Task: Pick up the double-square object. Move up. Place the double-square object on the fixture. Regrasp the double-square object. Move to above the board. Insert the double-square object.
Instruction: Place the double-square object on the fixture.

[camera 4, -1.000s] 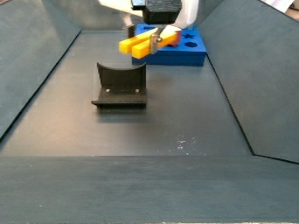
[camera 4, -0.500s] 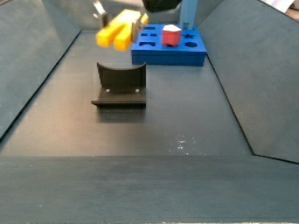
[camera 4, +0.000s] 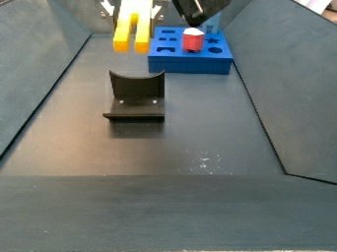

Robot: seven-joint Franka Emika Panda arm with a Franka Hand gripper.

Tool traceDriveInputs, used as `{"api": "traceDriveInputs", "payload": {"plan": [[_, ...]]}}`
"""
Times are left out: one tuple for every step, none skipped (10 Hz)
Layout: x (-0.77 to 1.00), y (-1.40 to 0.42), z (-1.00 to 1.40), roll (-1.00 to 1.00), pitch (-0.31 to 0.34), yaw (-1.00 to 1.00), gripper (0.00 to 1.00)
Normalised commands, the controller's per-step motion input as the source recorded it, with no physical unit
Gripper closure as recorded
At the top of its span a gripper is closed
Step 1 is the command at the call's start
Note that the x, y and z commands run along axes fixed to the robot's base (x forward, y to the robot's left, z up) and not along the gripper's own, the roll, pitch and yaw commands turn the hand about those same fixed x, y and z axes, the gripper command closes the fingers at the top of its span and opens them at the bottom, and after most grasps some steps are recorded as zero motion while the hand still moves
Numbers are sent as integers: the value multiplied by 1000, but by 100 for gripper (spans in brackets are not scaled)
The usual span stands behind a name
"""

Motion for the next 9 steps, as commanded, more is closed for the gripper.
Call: {"api": "traceDriveInputs", "payload": {"plan": [[93,57,-3,-481,356,-26,100],[78,52,1,-336,292,-94,100],[70,39,1,-269,242,-120,100],[117,73,-1000,-1000,74,-116,100],[120,76,-1000,-1000,45,-123,100],[129,87,-1000,-1000,55,-136,100],[139,87,-1000,-1000,68,-141,100],[152,97,-1000,-1000,70,-156,100],[156,102,-1000,-927,61,-157,100]]}}
